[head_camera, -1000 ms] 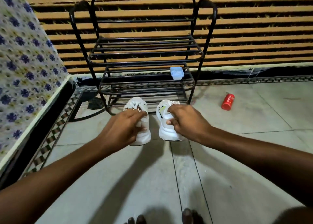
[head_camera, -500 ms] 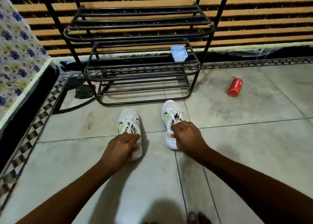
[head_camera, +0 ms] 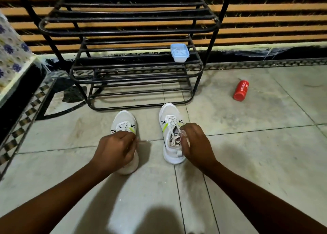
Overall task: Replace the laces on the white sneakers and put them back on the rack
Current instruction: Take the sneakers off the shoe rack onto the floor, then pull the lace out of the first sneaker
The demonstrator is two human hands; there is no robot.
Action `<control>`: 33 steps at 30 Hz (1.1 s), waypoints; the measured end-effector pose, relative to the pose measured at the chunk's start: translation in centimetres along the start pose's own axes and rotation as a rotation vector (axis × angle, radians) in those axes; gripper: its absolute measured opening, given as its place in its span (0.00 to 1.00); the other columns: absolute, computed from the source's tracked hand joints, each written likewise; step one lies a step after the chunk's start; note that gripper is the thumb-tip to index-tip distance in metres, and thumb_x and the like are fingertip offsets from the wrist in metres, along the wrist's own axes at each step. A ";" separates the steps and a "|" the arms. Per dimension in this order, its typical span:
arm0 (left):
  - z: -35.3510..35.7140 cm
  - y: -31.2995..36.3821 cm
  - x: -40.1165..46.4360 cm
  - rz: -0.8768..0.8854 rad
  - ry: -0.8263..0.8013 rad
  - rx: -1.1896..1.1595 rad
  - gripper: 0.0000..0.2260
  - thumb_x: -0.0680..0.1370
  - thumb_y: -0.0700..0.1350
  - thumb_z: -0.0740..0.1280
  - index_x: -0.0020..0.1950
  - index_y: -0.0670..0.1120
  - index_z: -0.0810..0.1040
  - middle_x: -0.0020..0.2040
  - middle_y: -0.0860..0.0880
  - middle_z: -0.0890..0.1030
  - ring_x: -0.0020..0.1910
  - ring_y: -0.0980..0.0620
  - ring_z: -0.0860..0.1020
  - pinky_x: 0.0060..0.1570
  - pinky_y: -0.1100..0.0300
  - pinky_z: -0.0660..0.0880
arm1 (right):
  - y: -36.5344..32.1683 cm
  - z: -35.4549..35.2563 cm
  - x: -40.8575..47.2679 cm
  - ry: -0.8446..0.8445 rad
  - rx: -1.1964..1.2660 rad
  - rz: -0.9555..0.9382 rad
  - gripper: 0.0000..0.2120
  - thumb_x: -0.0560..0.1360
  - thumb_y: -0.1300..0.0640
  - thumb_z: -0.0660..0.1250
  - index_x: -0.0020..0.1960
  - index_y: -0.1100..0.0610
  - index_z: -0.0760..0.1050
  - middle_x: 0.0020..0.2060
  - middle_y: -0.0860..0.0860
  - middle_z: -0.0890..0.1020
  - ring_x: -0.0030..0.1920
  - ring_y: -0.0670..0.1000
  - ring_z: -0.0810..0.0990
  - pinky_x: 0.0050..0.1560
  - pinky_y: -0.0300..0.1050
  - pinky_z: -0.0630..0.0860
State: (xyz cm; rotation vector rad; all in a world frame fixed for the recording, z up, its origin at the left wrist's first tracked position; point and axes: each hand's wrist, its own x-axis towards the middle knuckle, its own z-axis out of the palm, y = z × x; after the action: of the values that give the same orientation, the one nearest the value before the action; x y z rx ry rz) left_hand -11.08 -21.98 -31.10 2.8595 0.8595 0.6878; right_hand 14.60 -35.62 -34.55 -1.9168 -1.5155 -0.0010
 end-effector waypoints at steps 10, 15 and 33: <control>6.6 4.9 12.9 -0.026 -0.425 -0.342 0.17 0.65 0.48 0.66 0.52 0.48 0.82 0.47 0.50 0.80 0.47 0.51 0.79 0.48 0.57 0.78 | 4.2 2.5 3.8 -0.212 0.196 0.146 0.20 0.66 0.55 0.69 0.57 0.59 0.80 0.49 0.55 0.82 0.50 0.54 0.82 0.53 0.45 0.77; 10.0 5.6 12.7 -0.133 -0.419 -0.285 0.13 0.65 0.51 0.64 0.46 0.48 0.77 0.46 0.50 0.76 0.47 0.45 0.79 0.47 0.51 0.78 | 4.7 3.8 2.4 -0.108 0.242 0.182 0.12 0.70 0.57 0.68 0.53 0.57 0.80 0.43 0.50 0.79 0.44 0.50 0.78 0.45 0.44 0.74; 9.4 6.7 11.6 -0.517 -0.111 -0.620 0.11 0.69 0.31 0.66 0.35 0.46 0.81 0.35 0.53 0.84 0.40 0.58 0.81 0.42 0.70 0.73 | 3.3 6.0 0.4 -0.013 0.167 0.257 0.19 0.77 0.56 0.58 0.62 0.60 0.79 0.50 0.55 0.79 0.50 0.57 0.79 0.51 0.47 0.75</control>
State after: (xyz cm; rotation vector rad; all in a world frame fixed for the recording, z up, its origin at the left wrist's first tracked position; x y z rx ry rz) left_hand 5.07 -20.89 -33.64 1.9992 1.0739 0.5864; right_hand 15.19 -32.54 -40.69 -1.9636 -1.2263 0.2456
